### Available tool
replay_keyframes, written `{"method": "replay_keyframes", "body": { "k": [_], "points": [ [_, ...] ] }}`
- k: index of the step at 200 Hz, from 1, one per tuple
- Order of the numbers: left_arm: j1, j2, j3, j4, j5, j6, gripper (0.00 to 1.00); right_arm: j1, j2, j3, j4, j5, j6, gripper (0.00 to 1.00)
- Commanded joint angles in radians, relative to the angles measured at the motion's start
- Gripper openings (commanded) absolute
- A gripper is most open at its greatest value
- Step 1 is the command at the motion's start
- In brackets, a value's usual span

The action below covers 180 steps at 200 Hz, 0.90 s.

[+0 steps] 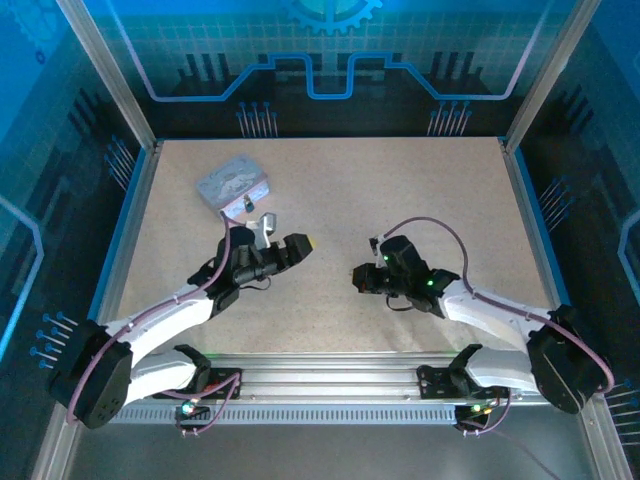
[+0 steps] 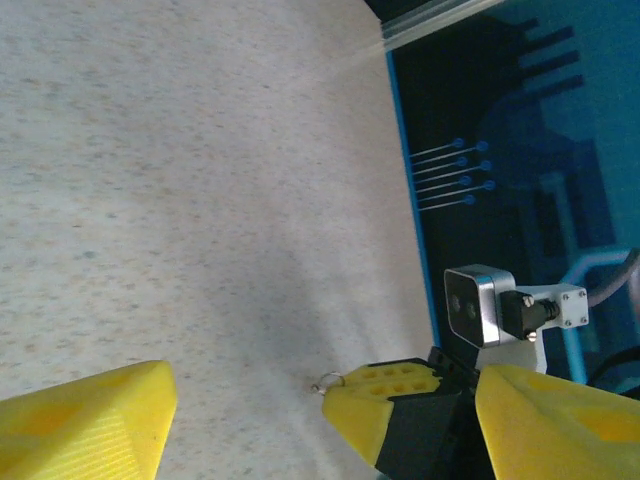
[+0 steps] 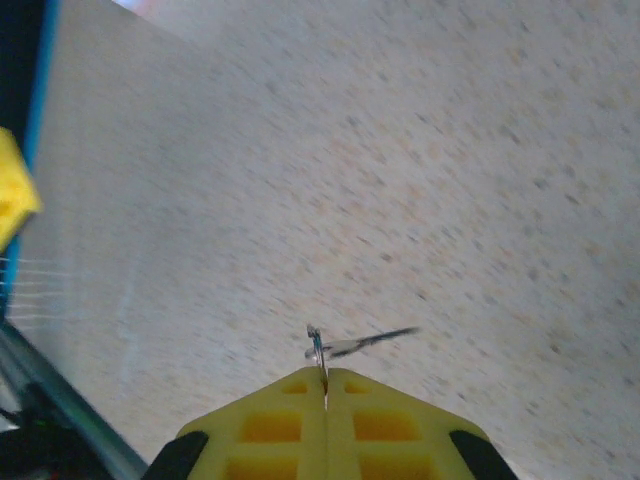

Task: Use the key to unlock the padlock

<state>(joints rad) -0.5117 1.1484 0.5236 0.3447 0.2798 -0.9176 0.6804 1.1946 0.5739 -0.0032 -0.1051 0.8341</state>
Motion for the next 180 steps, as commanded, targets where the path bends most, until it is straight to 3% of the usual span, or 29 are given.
{"method": "replay_keyframes", "body": {
  "k": [1,92,180],
  "points": [
    [-0.042,0.023,0.06,0.044,0.038,0.0,0.76,0.014,-0.047,-0.003,0.121,-0.015,0.038,0.0],
    [-0.15,0.174,0.125,0.195,0.031,-0.08,0.69,0.017,-0.111,0.009,0.145,-0.024,0.049,0.0],
    [-0.16,0.168,0.054,0.201,-0.1,-0.457,0.79,0.018,-0.087,0.006,0.267,-0.031,0.027,0.0]
  ]
}}
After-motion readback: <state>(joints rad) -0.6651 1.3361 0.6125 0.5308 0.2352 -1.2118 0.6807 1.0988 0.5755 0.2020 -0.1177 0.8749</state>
